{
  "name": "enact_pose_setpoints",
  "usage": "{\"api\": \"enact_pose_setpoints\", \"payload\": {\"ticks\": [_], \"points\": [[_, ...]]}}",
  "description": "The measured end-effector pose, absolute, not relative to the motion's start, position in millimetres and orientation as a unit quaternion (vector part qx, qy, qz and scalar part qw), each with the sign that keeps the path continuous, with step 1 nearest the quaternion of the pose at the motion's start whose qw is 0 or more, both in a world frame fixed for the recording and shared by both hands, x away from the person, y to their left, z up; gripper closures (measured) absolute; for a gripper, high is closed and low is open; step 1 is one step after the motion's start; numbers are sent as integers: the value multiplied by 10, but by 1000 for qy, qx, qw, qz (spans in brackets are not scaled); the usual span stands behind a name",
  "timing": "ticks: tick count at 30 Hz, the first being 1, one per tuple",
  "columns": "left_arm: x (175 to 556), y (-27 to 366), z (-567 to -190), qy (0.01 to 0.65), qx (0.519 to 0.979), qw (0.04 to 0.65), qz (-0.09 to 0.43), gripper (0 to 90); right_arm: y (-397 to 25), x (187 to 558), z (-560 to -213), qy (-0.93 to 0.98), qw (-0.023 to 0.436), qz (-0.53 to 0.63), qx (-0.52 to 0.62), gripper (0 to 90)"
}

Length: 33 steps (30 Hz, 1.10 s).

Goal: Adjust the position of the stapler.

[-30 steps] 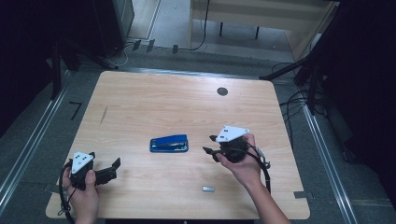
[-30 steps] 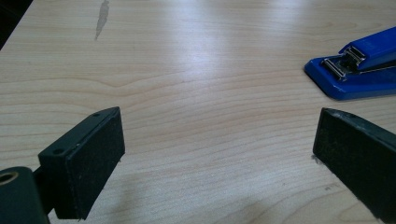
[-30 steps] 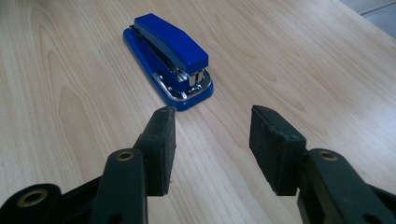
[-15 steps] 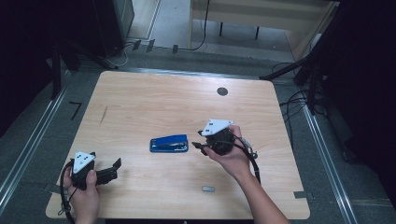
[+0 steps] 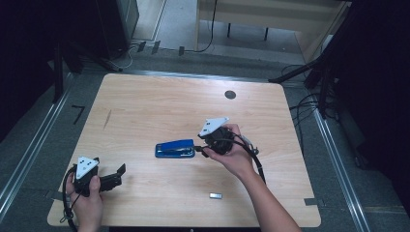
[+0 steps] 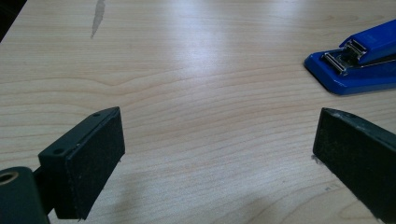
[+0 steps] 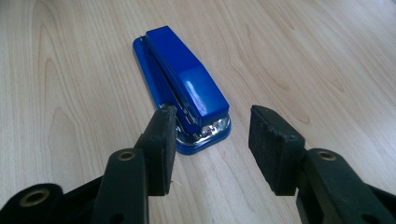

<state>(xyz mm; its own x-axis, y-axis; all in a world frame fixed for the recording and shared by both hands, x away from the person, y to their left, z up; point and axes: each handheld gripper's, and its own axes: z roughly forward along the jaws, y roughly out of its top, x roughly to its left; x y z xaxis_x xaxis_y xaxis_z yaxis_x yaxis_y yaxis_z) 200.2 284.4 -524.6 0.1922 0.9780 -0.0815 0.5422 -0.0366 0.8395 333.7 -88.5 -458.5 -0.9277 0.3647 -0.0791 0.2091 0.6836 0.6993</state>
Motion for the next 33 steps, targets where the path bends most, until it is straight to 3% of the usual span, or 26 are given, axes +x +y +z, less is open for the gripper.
{"api": "enact_pose_setpoints", "payload": {"ticks": [24, 33], "points": [[2010, 2816, -5247, 565, 674, 385, 279, 25, -294, 3575, -4744, 942, 81, 309, 106, 489], [2013, 2812, -5248, 565, 675, 383, 281, 41, -177, 3674, -4924, 949, 50, 292, 107, 525]]}}
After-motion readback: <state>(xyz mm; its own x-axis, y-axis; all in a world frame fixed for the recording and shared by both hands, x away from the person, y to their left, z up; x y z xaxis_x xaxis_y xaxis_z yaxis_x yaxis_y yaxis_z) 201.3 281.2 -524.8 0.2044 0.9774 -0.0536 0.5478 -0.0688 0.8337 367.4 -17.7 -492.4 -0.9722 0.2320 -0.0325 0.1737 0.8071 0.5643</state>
